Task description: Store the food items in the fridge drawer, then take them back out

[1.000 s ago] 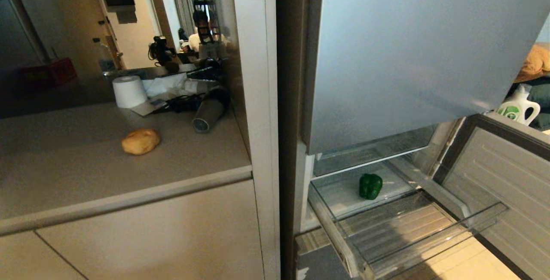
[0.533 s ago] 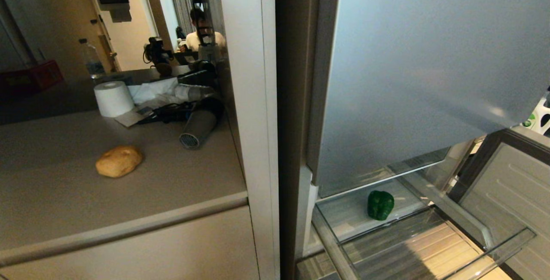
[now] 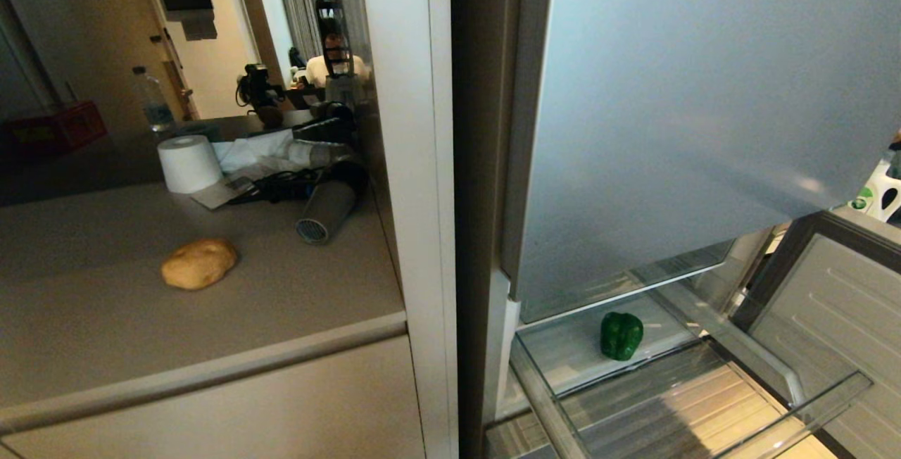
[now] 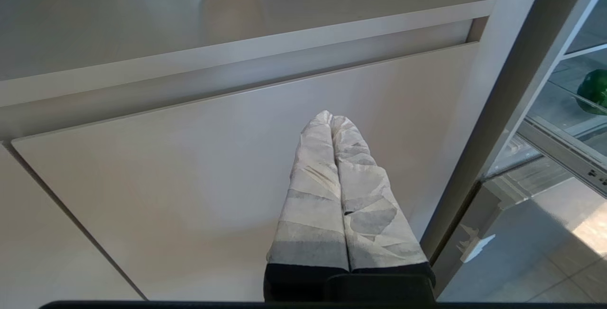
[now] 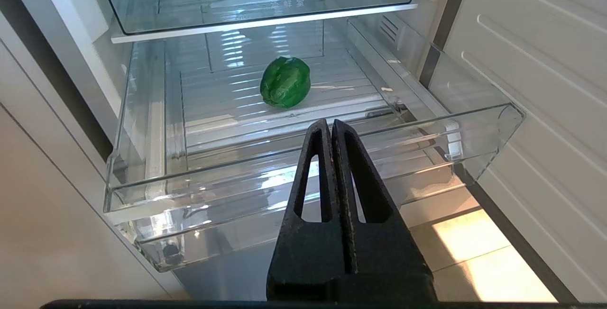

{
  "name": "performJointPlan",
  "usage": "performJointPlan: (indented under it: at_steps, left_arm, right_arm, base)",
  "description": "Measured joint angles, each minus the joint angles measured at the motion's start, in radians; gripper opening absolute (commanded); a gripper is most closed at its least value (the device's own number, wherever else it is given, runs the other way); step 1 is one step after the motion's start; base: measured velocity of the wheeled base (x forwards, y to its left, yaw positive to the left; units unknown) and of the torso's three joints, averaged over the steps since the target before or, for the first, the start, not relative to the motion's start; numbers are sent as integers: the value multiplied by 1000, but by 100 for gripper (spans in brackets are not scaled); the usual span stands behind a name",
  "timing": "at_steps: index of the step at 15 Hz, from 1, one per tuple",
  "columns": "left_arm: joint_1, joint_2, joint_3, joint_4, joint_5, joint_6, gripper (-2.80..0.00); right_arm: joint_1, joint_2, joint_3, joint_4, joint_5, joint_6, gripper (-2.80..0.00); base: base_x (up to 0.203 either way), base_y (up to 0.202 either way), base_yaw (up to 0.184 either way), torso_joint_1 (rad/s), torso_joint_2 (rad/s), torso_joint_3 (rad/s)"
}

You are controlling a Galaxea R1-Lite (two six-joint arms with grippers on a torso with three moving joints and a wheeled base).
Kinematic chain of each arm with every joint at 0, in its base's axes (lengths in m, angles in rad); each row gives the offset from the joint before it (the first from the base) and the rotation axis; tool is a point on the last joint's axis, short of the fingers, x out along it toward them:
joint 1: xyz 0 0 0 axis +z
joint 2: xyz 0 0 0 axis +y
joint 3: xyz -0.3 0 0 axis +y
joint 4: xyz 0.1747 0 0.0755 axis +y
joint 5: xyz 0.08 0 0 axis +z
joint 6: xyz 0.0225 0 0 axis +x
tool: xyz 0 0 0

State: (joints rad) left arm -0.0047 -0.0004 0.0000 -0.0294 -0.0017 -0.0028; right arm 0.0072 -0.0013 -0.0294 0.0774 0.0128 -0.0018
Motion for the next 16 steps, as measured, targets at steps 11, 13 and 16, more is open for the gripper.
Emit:
performJointPlan:
  at_steps: [11,13,16]
  left_arm:
    - [0,0,0,0,0,0,-280]
    - [0,0,0,0,0,0,-280]
    - [0,0,0,0,0,0,-280]
  right_arm:
    - [3,207,-200,137,-32,62,-280]
    - [6,368,-268,144,16,70,-280]
    - [7,640,-362,129,65,79,-280]
  base:
    - [0,0,0,0,0,0]
    - [0,0,0,0,0,0]
    - [0,0,0,0,0,0]
